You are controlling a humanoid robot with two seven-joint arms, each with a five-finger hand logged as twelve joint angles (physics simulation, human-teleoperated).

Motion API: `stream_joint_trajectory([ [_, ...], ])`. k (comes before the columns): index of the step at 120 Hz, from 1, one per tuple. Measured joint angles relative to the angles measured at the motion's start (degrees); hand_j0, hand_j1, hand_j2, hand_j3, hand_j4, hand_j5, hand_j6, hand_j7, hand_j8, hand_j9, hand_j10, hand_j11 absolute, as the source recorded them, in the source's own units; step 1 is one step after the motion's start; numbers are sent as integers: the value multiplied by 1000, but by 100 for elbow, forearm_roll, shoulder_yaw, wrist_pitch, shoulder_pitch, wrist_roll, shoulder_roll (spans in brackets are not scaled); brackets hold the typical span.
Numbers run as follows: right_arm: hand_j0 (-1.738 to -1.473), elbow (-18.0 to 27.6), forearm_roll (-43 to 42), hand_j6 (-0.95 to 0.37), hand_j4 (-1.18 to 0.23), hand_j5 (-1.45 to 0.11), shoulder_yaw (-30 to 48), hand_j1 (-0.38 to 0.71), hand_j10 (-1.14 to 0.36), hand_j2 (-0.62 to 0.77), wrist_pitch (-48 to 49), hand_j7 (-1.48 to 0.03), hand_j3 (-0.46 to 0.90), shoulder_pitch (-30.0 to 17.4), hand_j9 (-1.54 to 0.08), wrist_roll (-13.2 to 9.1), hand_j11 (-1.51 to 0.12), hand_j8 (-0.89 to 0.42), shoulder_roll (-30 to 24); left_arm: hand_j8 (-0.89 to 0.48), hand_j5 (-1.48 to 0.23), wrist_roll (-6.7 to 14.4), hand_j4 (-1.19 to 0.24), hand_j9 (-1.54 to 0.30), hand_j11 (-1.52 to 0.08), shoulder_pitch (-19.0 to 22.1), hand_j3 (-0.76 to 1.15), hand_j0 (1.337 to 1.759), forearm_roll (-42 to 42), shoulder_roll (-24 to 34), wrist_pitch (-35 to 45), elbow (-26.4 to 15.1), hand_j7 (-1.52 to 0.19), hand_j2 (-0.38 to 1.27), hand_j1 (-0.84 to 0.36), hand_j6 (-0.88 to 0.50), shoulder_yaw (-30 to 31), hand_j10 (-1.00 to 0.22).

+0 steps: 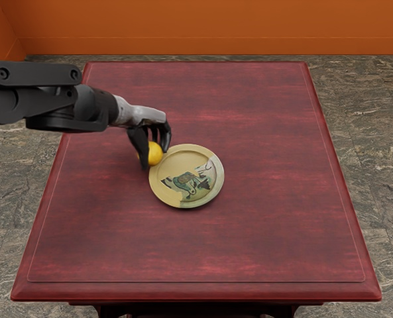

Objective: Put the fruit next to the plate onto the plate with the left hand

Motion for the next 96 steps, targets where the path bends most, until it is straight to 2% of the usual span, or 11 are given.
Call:
stream_joint_trajectory([
  [11, -1658, 0, 0, -30, -30, -38, 0, -314, -29, -6, 0, -38, 0, 0, -38, 0, -38, -29, 0, -404, -1089, 1, -744, -1064, -1049, -105, 0, 1652, -49, -113, -31, -68, -1056, 513, -353, -460, 14, -575],
  [25, -1658, 0, 0, -30, -30, -38, 0, -314, -29, -6, 0, -38, 0, 0, -38, 1, -38, -29, 0, -437, -1090, 2, -743, -1064, -1047, -179, 0, 1652, -76, -271, -39, -100, -1054, 423, -288, -495, 31, -600],
  [33, -1658, 0, 0, -30, -30, -38, 0, -314, -29, -6, 0, -38, 0, 0, -38, 0, -38, -29, 0, -428, -1094, 1, -740, -1065, -1047, -232, 0, 1652, -86, -359, -43, -108, -1055, 492, -320, -486, 35, -594],
  [40, -1658, 0, 0, -30, -30, -38, 0, -314, -29, -6, 0, -38, 0, 0, -38, 0, -38, -29, 0, -419, -1099, 1, -738, -1066, -1047, -248, 0, 1652, -88, -453, -46, -113, -1057, 467, -323, -481, 38, -587],
  [58, -1658, 0, 0, -30, -30, -38, 0, -314, -29, -6, 0, -38, 0, 0, -38, 0, -38, -30, 0, -473, -1086, 6, -742, -1063, -1045, -252, 0, 1652, -86, -651, -42, -108, -1046, 343, -232, -533, 38, -631],
  [71, -1658, 0, 0, -30, -30, -38, 0, -314, -29, -6, 0, -38, 0, 0, -38, 0, -38, -30, 0, -489, -1063, 20, -739, -1045, -1032, -280, 0, 1653, -86, -709, -39, -115, -1032, 341, -212, -556, 37, -656],
  [80, -1658, 0, 0, -30, -30, -38, 0, -314, -29, -6, 0, -38, 0, 0, -38, 0, -38, -30, 0, -511, -978, 28, -695, -966, -956, -295, 0, 1654, -125, -732, -26, -118, -956, 335, -215, -571, 36, -660],
  [96, -1658, 0, 0, -30, -30, -38, 1, -314, -29, -6, 0, -38, 0, 0, -38, 0, -38, -30, 0, -461, -764, 33, -556, -756, -751, -296, 0, 1656, -229, -787, 12, -122, -751, 222, -177, -493, 23, -539],
])
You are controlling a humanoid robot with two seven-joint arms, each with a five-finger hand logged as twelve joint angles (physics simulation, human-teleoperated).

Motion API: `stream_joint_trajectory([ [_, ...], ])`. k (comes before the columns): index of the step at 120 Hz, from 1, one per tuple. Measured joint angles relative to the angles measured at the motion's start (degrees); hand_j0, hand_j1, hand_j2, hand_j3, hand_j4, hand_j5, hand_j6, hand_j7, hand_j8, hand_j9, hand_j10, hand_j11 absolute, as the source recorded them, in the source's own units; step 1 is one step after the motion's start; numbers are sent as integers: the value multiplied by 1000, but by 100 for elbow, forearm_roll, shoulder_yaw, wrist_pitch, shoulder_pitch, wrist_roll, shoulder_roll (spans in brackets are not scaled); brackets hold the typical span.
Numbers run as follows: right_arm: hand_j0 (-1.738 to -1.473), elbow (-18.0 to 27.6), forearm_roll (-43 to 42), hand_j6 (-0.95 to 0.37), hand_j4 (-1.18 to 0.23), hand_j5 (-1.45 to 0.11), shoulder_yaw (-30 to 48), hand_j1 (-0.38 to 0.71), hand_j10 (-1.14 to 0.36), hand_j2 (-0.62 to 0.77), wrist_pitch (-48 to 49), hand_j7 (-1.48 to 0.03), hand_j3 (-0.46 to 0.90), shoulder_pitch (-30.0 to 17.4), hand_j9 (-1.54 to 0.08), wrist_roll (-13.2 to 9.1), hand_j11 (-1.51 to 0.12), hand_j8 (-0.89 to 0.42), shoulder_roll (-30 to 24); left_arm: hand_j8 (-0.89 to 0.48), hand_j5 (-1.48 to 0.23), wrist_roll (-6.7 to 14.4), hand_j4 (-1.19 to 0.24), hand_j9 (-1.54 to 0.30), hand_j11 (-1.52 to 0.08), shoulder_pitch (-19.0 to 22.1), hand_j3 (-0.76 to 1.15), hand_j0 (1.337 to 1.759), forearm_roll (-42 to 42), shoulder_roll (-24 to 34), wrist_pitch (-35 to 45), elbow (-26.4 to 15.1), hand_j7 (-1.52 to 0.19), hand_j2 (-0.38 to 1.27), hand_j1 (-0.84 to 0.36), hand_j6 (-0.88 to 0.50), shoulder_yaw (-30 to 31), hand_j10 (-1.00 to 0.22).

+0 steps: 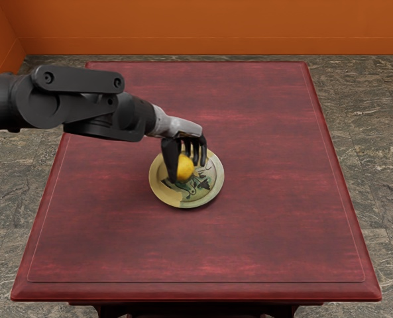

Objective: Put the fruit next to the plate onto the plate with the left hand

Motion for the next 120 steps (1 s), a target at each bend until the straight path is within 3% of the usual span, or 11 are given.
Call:
stream_joint_trajectory([
  [31, -1658, 0, 0, -30, -30, -38, -1, -314, -30, -6, 0, -38, 0, 0, -38, 0, -38, -30, 0, -238, -355, -3, -265, -353, -352, 7, 0, 1657, -80, 86, 60, 25, -352, 85, 72, -247, -46, -260],
  [56, -1658, 0, 0, -30, -30, -38, -1, -314, -30, -6, 0, -38, 0, 0, -38, 0, -38, -30, 0, -87, -129, -33, -97, -129, -128, 120, 0, 1658, -524, 1258, -24, -376, -128, 31, 248, -91, -281, -95],
  [69, -1658, 0, 0, -30, -30, -38, -1, -314, -30, -6, 0, -38, 0, 0, -38, 0, -38, -30, 0, -52, -76, -39, -57, -76, -75, 307, 0, 1658, -912, 1983, -636, -543, -75, 18, 290, -54, -593, -56],
  [97, -1658, 0, 0, -30, -30, -38, -1, -314, -30, -6, 0, -38, 0, 0, -38, 0, -38, -30, 0, -17, -24, -41, -19, -24, -24, 942, 0, 1658, -1808, 3325, -1964, -615, -24, 6, 330, -18, -1295, -18],
  [120, -1658, 0, 0, -30, -30, -38, -1, -314, -30, -6, 0, -38, 0, 0, -38, 0, -38, -30, 0, -7, -10, -38, -8, -9, -9, 1802, 0, 1658, -2182, 3691, -2143, -426, -9, 3, 342, -8, -1924, -8],
])
